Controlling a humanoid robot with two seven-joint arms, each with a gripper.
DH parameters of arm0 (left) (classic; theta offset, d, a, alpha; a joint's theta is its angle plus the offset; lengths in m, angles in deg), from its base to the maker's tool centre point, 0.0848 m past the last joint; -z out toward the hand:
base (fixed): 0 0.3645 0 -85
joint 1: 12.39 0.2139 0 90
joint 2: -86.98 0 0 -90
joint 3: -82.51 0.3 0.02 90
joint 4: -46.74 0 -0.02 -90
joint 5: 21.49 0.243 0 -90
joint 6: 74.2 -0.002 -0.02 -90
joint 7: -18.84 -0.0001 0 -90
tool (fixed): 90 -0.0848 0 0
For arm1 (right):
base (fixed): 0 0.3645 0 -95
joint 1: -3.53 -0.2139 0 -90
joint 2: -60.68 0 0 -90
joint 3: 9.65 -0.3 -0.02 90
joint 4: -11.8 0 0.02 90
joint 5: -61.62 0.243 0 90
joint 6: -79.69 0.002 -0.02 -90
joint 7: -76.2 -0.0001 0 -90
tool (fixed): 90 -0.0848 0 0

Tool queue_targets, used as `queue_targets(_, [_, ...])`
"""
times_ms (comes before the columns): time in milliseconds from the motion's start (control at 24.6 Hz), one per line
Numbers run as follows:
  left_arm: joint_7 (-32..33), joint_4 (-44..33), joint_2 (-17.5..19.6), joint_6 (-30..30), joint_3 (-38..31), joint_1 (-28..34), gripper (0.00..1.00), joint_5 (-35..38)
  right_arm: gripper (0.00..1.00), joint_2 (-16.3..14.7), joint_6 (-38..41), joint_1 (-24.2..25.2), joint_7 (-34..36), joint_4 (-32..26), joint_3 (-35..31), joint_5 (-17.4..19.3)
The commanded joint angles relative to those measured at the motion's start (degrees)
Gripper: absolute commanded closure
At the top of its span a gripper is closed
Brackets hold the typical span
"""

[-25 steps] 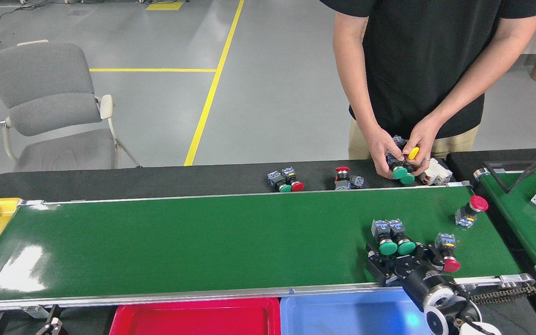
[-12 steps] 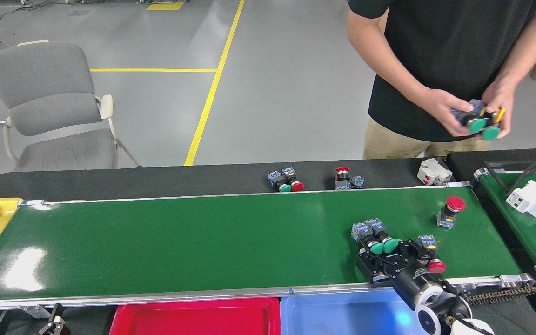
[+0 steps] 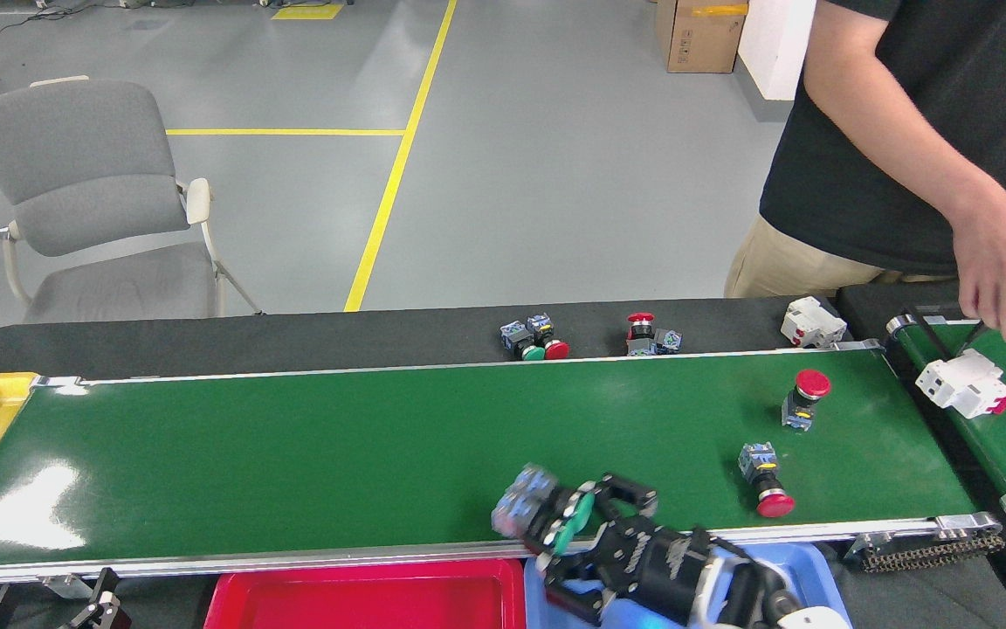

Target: Pick switch part from conveyor to tray

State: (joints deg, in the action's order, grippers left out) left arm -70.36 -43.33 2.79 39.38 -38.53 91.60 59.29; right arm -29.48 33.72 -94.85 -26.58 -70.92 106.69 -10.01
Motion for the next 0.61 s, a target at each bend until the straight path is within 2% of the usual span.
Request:
queue_targets(0, [-0.3, -0.8, 0.9, 0.0, 1.5, -0.5, 0.00, 0.0, 0.00, 1.2, 1.0, 0.2, 0.7, -0.2, 0.4, 0.2])
queue_targets(203, [-0.3, -1.0, 0.9, 0.0, 2.7, -0.6, 0.00, -0.1, 0.00, 1.6, 1.0, 2.7, 0.7, -2.9, -2.4, 0.6])
queue_targets(285, [-0.3, -0.8, 1.0, 0.0, 2.7, -0.3, 0.00, -0.2, 0.01, 1.6, -4.2, 8.2, 0.7, -8.2, -11.2, 0.6])
queue_targets(407, [-0.4, -1.4, 1.0, 0.1, 2.8, 0.2, 0.00, -0.3, 0.02, 1.9, -16.6, 18.4, 2.7, -17.4, -24.4, 0.7])
queue_targets(488, [-0.3, -1.7, 0.9, 0.5, 2.7, 0.5, 0.00, -0.3, 0.04, 2.3, -19.3, 24.2, 9.3, -18.8, -30.0, 0.7])
queue_targets(569, [-0.4, -1.8, 0.8, 1.6, 2.4, 0.7, 0.00, -0.4, 0.06, 2.4, -22.0, 26.7, 15.3, -18.8, -35.8, 0.5])
